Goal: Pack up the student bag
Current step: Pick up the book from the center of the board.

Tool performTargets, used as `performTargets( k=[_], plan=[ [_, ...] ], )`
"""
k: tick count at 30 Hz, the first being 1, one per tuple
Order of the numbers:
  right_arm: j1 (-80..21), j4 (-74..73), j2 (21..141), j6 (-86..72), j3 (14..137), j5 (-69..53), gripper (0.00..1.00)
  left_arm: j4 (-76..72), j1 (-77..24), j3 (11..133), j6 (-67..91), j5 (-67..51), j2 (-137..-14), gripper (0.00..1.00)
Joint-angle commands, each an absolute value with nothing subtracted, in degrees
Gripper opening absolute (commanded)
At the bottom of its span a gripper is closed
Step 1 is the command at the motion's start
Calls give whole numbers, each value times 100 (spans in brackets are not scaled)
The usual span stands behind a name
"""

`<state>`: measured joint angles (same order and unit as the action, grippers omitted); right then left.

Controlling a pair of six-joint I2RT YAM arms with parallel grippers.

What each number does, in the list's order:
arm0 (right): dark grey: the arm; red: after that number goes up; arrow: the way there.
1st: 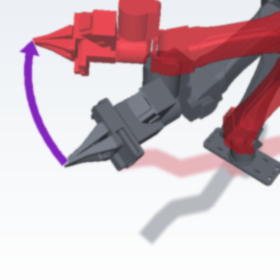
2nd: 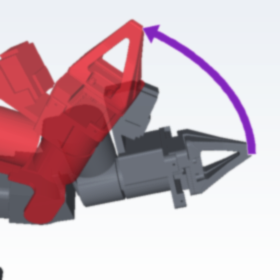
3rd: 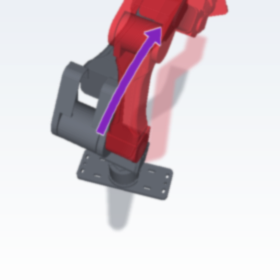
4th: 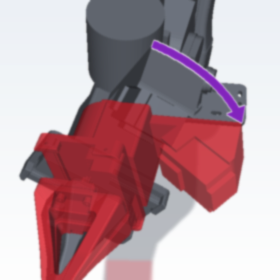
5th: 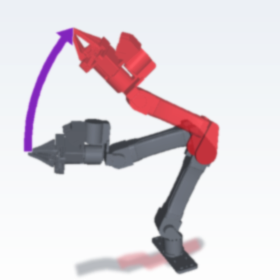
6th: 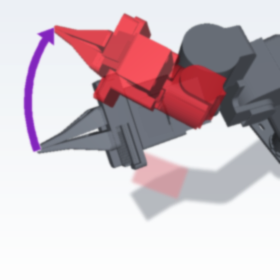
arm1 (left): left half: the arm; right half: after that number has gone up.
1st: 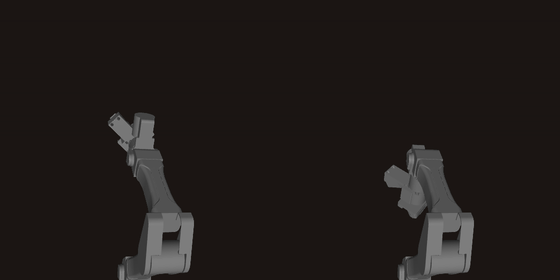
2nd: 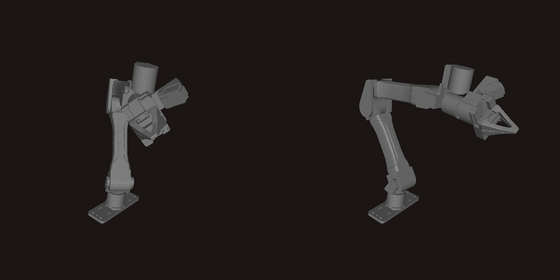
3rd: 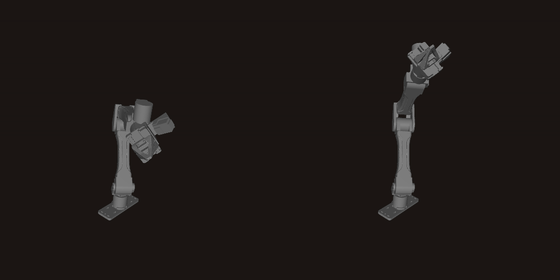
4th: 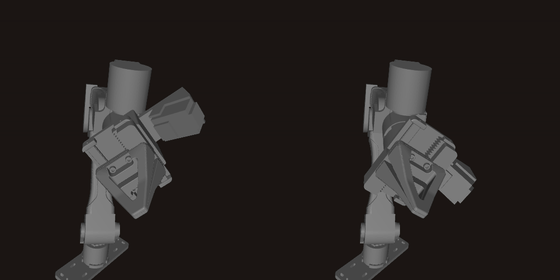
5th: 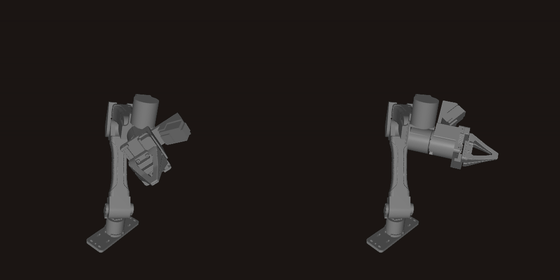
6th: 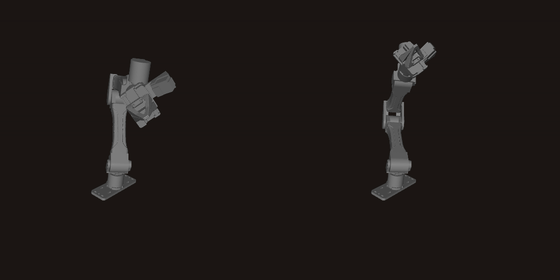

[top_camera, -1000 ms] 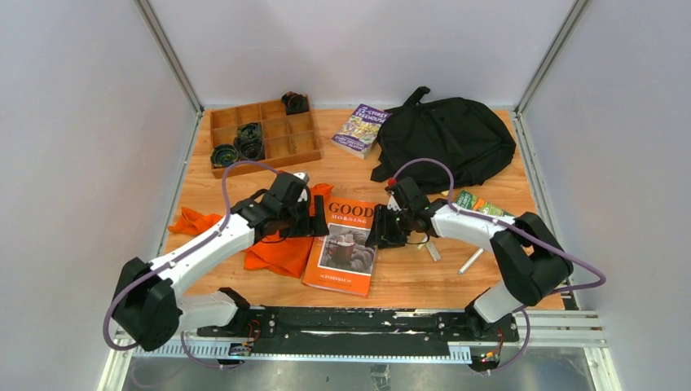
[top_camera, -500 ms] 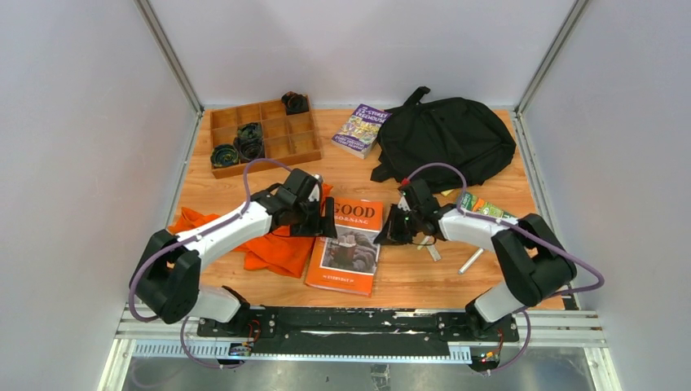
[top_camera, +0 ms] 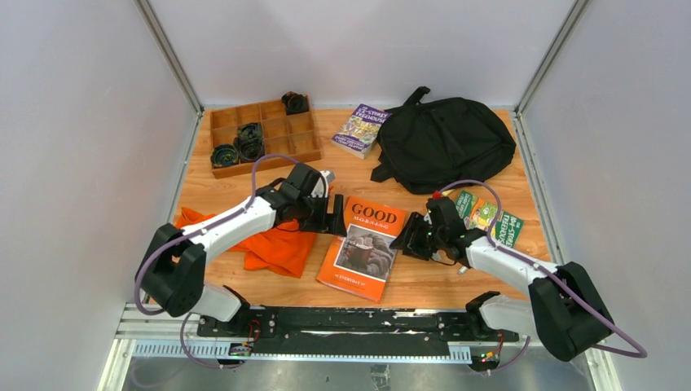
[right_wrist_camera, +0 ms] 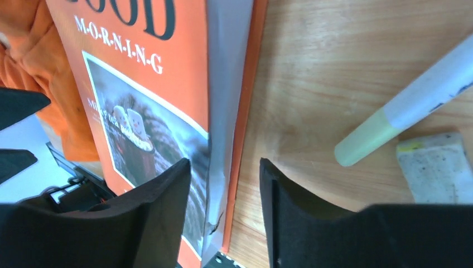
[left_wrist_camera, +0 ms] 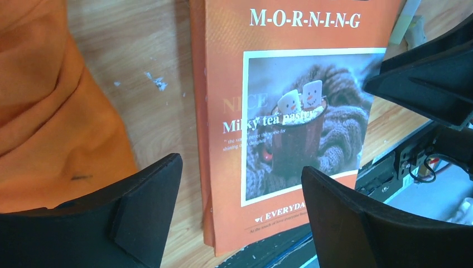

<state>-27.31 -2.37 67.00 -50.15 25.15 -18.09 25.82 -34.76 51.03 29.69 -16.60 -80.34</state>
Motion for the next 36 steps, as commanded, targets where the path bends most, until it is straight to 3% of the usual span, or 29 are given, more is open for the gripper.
performTargets(
  k=[1, 5, 10, 20, 30, 36],
  plan=[
    [-2654, -305, 6726, -5192, 2342, -1584, 59, 2504, -3507, 5328, 2621, -1990, -8392, 85],
    [-2646, 36, 6786, -5342, 2111, -1727, 66, 2372, -3516, 5272, 2526, -1998, -8606, 84],
    [-2643, 853, 7013, -5591, 1874, -2062, 68, 2129, -3512, 5178, 2494, -2104, -8766, 84],
    [-2640, 1194, 7460, -5645, 1979, -2195, 57, 1669, -3522, 5288, 2669, -2662, -9427, 78],
    [-2674, 1492, 7654, -5684, 2071, -2568, 39, 1606, -3618, 5613, 2628, -2709, -9709, 78],
    [-2669, 1474, 7552, -5757, 2083, -2623, 13, 1619, -3700, 5771, 2639, -2696, -9800, 78]
  ],
)
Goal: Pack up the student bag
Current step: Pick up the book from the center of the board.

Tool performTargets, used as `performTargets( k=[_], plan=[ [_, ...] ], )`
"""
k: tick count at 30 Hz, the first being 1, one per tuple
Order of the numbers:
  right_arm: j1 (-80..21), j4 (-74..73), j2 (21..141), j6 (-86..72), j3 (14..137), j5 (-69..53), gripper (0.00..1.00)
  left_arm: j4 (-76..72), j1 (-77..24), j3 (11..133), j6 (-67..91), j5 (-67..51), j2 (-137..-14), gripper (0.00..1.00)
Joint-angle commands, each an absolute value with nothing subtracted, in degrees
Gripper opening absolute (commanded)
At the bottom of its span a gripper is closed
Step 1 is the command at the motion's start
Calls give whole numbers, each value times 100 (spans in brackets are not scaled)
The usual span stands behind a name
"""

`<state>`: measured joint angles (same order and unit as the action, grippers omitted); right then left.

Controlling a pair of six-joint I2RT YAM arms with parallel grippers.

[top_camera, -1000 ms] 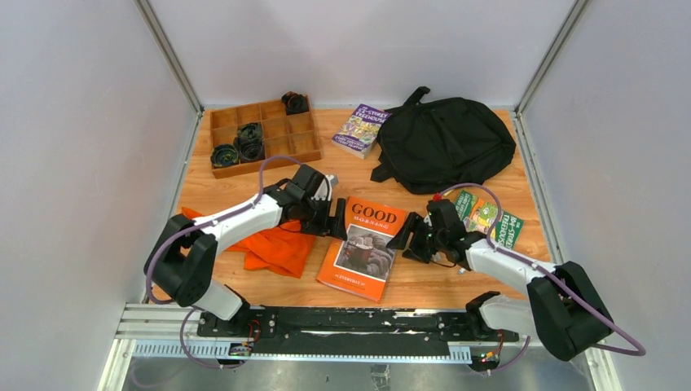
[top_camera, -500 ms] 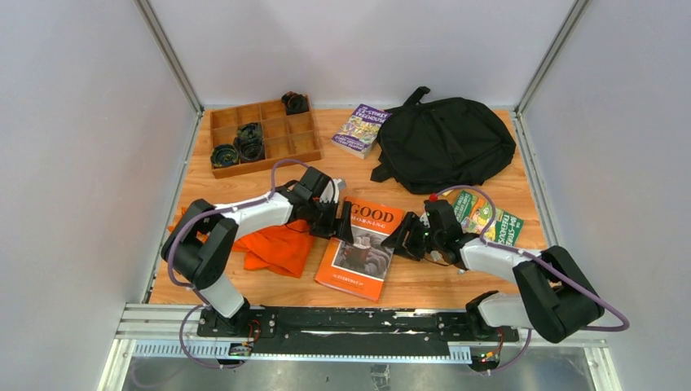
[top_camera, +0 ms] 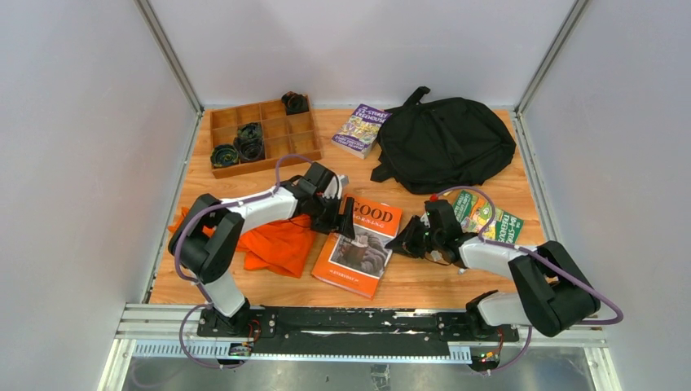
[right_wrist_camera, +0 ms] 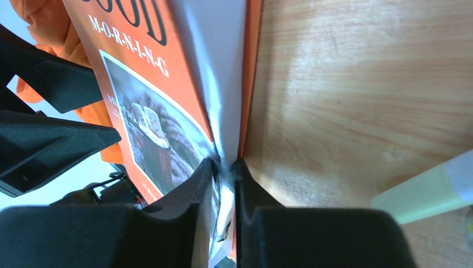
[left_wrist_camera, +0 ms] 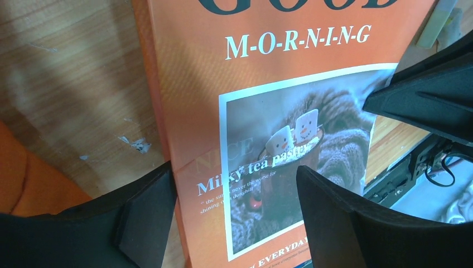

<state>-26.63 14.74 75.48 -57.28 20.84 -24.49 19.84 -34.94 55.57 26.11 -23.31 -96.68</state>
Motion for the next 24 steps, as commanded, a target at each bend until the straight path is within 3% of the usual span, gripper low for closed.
performTargets(
  k=[1, 2, 17, 24],
  plan=[
    [-2671, 1464, 7519, -5779, 2080, -2632, 5, 1622, -3712, 5786, 2651, -2710, -9802, 78],
    [-2671, 1441, 7475, -5808, 2089, -2636, 0, 1630, -3717, 5799, 2658, -2715, -9796, 78],
    [-2547, 206, 5796, -6315, 2327, -2029, 0, 3418, -3548, 6980, 2091, -1407, -8626, 84],
    [-2478, 130, 5093, -7011, 2056, -1519, 0, 3979, -3315, 6946, 2663, -11, -7438, 89]
  ],
)
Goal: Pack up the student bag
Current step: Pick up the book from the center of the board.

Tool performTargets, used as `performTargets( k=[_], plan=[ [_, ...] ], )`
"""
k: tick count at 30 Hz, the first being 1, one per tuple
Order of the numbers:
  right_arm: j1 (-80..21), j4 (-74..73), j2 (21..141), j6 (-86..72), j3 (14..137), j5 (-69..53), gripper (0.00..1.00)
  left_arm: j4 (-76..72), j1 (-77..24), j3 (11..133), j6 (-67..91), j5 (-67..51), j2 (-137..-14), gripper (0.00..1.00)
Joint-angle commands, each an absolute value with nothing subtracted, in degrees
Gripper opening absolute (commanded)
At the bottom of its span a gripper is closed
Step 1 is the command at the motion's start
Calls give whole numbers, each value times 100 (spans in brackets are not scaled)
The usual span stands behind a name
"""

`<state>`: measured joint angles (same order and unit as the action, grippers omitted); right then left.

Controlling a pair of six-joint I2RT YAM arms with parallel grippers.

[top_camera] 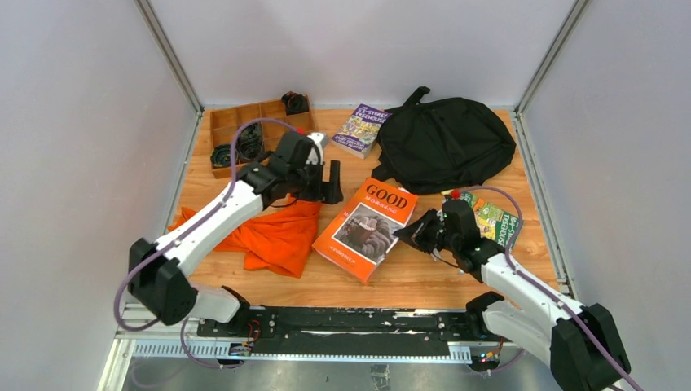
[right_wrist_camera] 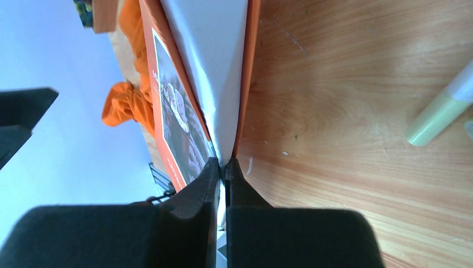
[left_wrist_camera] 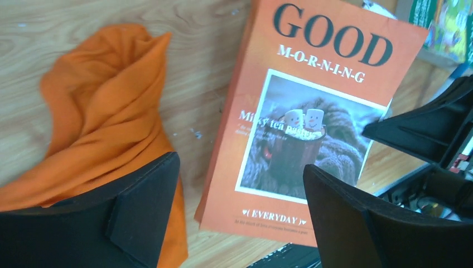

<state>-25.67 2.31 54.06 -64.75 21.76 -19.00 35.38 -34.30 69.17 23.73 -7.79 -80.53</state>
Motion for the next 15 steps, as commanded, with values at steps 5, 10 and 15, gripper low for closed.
performTargets(
  k=[5, 10, 15],
  plan=[
    [-2479, 270, 5007, -7190, 2044, -1284, 0, 3836, -3226, 6394, 3125, -263, -6724, 99],
    [-2465, 573, 5104, -7420, 2114, -1251, 0, 2869, -3226, 5344, 3700, -760, -5929, 100],
    [-2457, 816, 5216, -7464, 2307, -1266, 0, 2349, -3102, 4497, 4342, -659, -5059, 100]
  ],
)
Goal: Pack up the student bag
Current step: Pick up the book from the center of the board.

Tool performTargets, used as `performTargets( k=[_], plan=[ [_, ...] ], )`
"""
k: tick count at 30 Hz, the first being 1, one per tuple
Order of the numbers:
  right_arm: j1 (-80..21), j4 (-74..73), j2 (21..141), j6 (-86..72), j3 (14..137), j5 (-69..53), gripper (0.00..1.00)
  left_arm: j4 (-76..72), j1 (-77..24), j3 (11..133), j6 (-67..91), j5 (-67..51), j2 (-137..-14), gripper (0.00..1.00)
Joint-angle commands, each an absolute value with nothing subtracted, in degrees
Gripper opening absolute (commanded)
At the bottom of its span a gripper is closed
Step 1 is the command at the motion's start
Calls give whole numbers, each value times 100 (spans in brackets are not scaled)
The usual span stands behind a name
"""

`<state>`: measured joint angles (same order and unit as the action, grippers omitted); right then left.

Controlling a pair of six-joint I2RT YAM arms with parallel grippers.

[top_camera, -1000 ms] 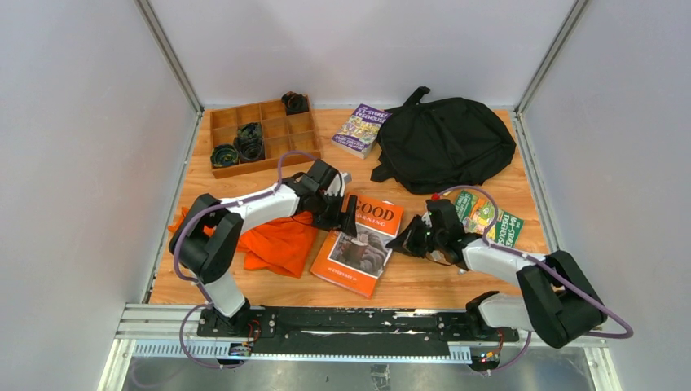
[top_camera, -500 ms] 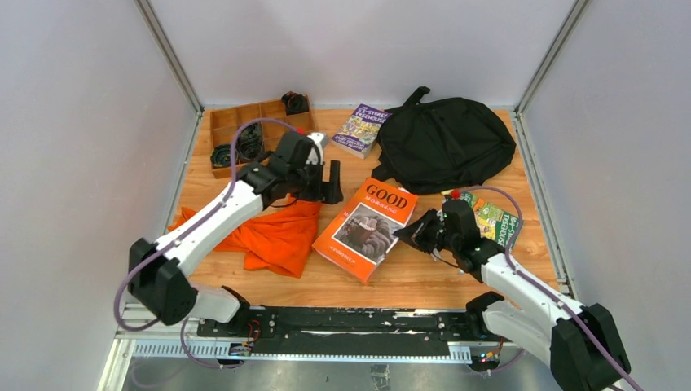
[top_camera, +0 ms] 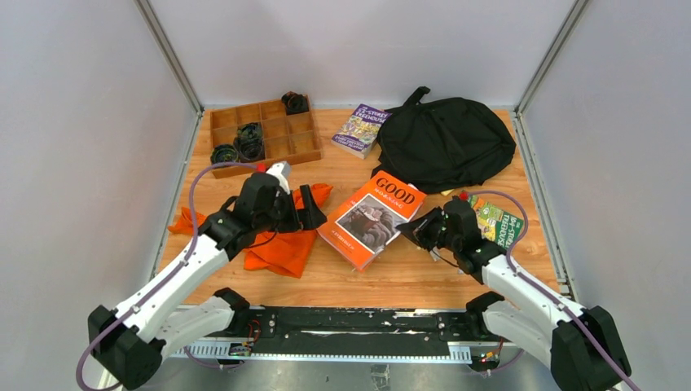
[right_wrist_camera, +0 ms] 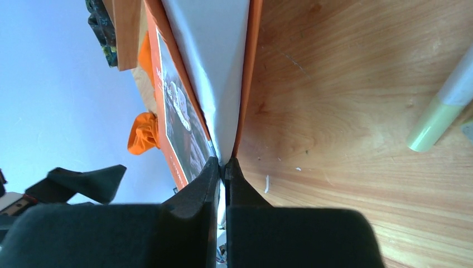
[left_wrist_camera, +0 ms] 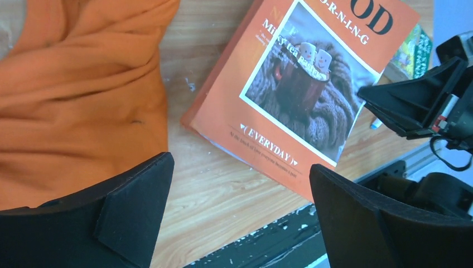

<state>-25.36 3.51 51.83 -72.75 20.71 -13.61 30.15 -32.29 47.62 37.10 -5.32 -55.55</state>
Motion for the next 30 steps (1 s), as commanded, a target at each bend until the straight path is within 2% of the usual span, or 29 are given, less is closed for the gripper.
performTargets(
  k=[1, 4, 11, 17, 23, 30],
  plan=[
    [-2446, 829, 5245, -7457, 2352, -1266, 0, 2401, -3064, 4484, 4385, -877, -5082, 100],
    [-2429, 1126, 5303, -7523, 2365, -1313, 0, 2210, -3041, 4215, 4846, -1405, -5218, 100],
    [-2334, 1540, 5399, -7707, 2418, -1503, 0, -360, -2821, 2835, 6672, -2611, -5157, 100],
    [-2215, 1947, 5543, -7904, 2521, -1826, 0, -750, -2812, 2478, 7057, -2259, -4846, 100],
    [-2215, 2270, 5750, -8077, 2556, -1982, 0, -2272, -2786, 1887, 7564, -2479, -5292, 100],
    [-2215, 2612, 5926, -8302, 2536, -2266, 0, -2347, -2786, 1968, 7406, -2538, -5539, 100]
  ],
)
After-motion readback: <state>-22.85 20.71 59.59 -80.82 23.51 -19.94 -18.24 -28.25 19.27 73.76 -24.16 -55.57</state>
